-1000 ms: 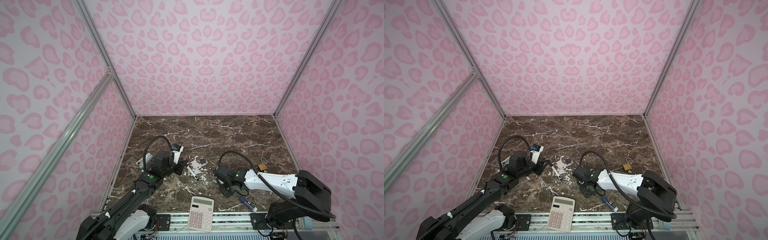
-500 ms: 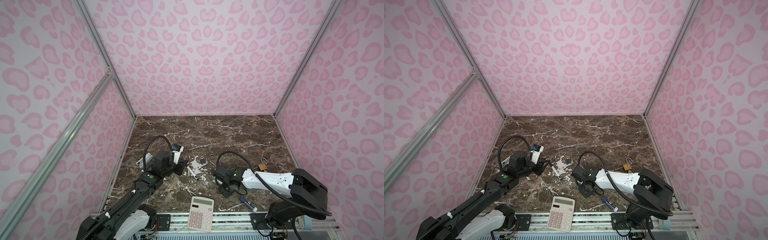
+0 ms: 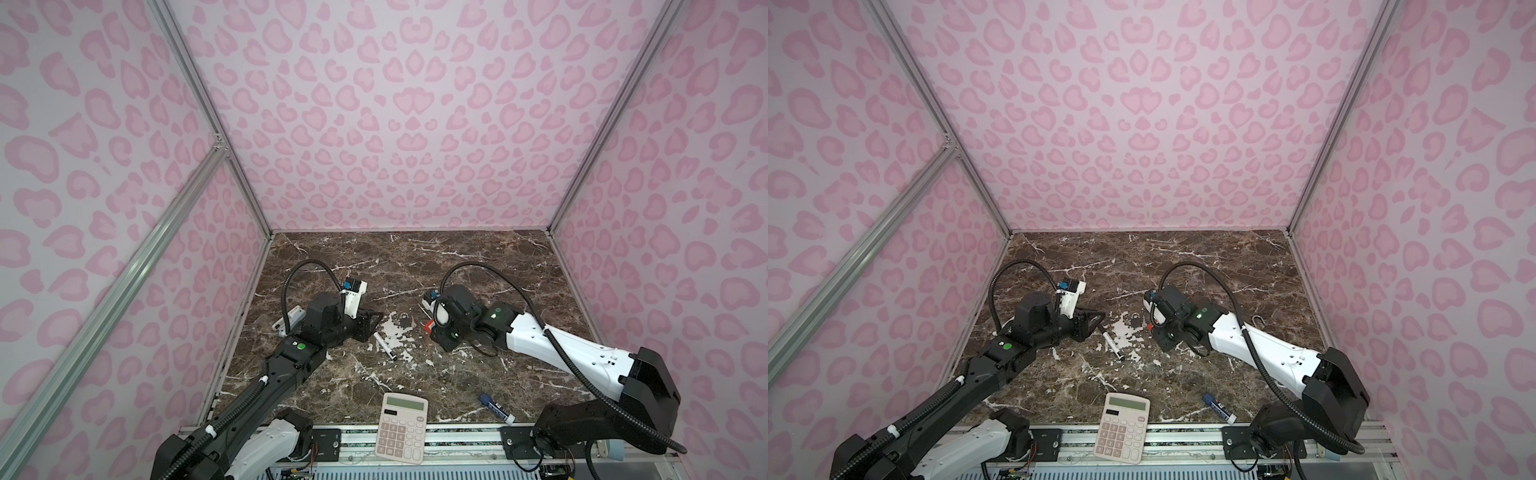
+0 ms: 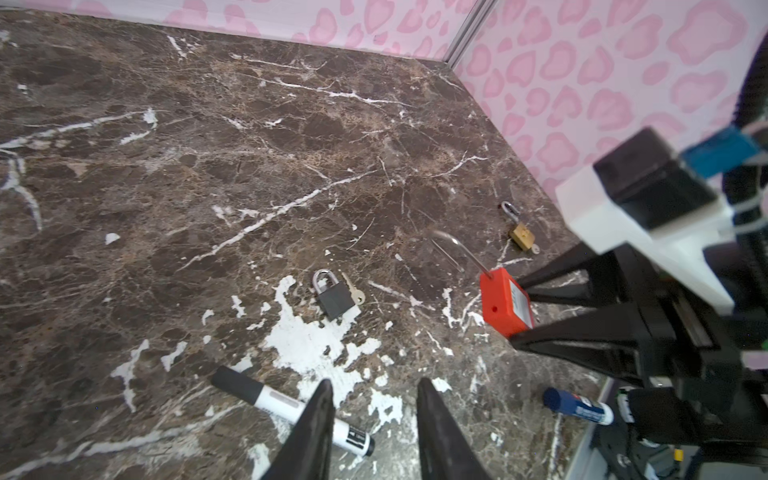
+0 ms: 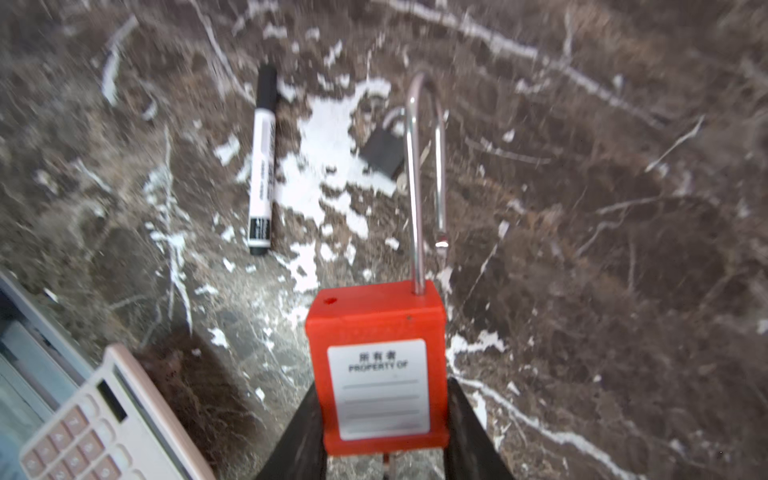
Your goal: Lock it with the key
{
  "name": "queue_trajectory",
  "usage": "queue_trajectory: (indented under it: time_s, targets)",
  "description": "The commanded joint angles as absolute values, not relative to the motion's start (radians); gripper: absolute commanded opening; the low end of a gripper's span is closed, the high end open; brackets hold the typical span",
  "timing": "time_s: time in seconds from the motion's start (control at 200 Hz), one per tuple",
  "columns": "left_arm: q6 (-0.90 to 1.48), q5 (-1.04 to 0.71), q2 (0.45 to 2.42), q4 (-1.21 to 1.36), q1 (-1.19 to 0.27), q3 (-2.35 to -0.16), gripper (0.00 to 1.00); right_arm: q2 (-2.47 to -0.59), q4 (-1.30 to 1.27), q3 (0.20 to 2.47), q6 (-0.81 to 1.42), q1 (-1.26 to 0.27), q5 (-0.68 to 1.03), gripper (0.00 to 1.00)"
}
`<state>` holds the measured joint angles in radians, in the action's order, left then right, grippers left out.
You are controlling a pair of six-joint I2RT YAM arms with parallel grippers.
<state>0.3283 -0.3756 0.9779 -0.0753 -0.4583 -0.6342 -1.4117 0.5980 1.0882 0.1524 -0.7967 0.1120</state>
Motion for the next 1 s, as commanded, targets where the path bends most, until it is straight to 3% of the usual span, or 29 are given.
queue_trajectory:
  time_s: [0.0, 0.31, 0.495, 0.995]
  targets:
    - [0.405, -0.442, 0.974, -0.023, -0.462, -0.671, 0.35, -1.446, 0.536, 1.161, 0.103, -0.79, 0.173, 0.29]
    - [0.522, -0.515, 0.995, 0.049, -0.466, -0.696, 0.35, -1.555, 0.538, 1.342, 0.078, -0.814, 0.233, 0.29]
    - [0.621, -0.564, 1.024, 0.166, -0.466, -0.688, 0.35, -1.571, 0.531, 1.358, 0.077, -0.84, 0.238, 0.28]
    - [0.638, -0.573, 1.075, 0.149, -0.47, -0.728, 0.35, -1.537, 0.459, 1.332, 0.081, -0.866, 0.237, 0.27]
